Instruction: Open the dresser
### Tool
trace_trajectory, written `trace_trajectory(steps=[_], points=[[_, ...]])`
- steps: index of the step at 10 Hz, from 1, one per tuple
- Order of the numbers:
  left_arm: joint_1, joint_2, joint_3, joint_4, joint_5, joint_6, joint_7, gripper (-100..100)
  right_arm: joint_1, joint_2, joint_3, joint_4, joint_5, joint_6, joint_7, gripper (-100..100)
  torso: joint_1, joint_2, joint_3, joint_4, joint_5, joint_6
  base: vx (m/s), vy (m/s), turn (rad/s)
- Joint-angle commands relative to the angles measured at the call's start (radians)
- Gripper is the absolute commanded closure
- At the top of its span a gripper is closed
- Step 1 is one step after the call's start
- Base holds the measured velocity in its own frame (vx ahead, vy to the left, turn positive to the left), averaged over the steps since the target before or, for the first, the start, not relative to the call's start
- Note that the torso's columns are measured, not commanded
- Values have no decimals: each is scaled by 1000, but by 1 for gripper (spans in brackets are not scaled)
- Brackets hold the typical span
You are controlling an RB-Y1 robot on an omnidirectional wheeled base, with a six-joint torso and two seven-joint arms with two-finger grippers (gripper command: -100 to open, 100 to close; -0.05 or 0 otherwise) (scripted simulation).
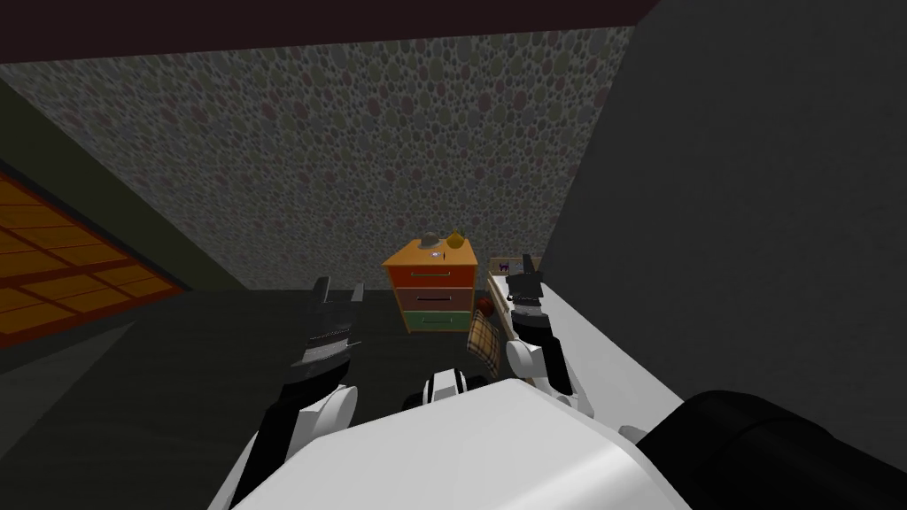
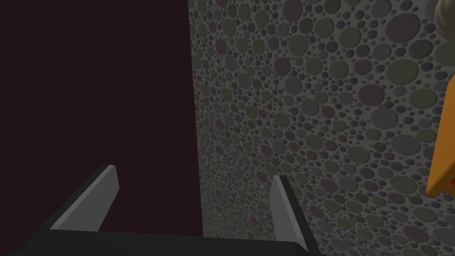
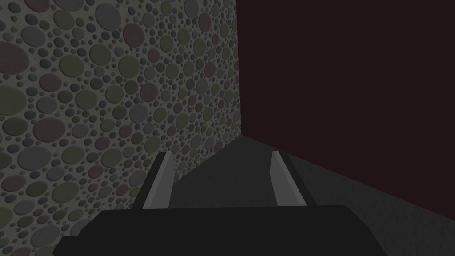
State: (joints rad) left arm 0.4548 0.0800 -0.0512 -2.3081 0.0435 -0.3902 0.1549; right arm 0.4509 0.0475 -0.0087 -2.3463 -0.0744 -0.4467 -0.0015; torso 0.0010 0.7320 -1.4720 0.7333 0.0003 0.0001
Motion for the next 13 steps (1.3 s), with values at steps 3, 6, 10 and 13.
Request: trace_trajectory(steps=[3,6,10,13], points=[[-29,50,0,125,-4,-84,-16,-100,0,0,0,0,0,0,0,0,-2,6,-4,5,0,0,74,7,-24],[-51,65,-3,220,-9,-151,-30,-100,0,0,0,0,0,0,0,0,-1,6,-4,5,0,0,82,15,-32],[-75,79,-7,322,-14,-226,-47,-100,0,0,0,0,0,0,0,0,-1,8,-3,5,0,0,71,14,-27],[-93,87,-9,403,-18,-280,-58,-100,0,0,0,0,0,0,0,0,-1,6,-4,5,0,0,71,16,-26]])
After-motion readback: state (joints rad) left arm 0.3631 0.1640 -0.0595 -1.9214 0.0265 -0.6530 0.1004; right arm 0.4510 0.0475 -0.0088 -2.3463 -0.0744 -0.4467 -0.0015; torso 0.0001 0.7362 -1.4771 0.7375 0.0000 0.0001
